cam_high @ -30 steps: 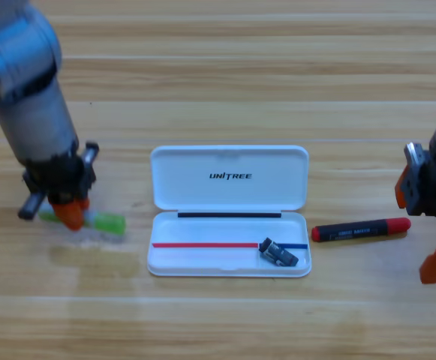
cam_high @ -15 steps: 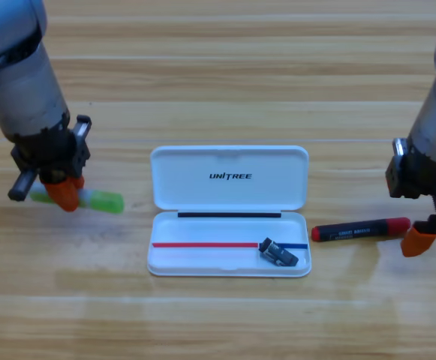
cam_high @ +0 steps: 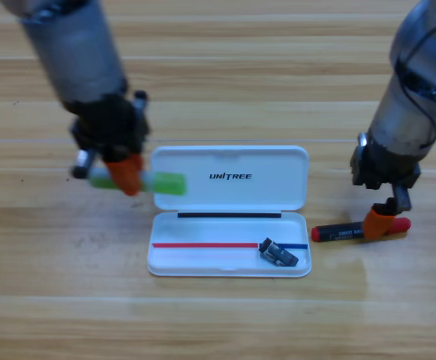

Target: Clean up eraser and pencils

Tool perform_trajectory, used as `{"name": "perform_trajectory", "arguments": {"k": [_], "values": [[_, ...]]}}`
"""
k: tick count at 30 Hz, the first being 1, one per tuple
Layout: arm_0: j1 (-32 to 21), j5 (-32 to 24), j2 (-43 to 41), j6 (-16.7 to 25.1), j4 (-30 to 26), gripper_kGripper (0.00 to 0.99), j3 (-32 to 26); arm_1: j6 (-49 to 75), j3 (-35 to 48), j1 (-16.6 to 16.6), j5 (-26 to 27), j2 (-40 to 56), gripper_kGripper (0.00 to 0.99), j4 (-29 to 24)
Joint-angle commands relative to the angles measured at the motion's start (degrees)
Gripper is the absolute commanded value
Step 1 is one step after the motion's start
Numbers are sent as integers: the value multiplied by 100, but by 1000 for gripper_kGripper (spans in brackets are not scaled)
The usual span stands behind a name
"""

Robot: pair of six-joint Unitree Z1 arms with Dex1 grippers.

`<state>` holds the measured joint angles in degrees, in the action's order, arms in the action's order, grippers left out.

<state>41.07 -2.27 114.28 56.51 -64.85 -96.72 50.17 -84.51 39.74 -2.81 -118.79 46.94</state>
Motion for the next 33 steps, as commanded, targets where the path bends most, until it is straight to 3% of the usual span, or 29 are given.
{"name": "perform_trajectory", "arguments": {"k": [1, 7, 10, 17, 33], "values": [[516, -283, 894, -281, -177, 0, -444, 160, -92, 42, -27, -671, 830, -71], [604, -477, 1360, -545, -203, 0, -787, 266, -92, 42, -27, -777, 821, -71], [613, -521, 1500, -650, -212, 0, -883, 336, -84, 42, -18, -803, 695, -71], [613, -573, 1676, -826, -212, 0, -1006, 564, -5, 77, 35, -829, 9, -27], [613, -679, 1826, -949, -212, 0, -910, 336, 268, 86, -70, 58, 0, 184]]}}
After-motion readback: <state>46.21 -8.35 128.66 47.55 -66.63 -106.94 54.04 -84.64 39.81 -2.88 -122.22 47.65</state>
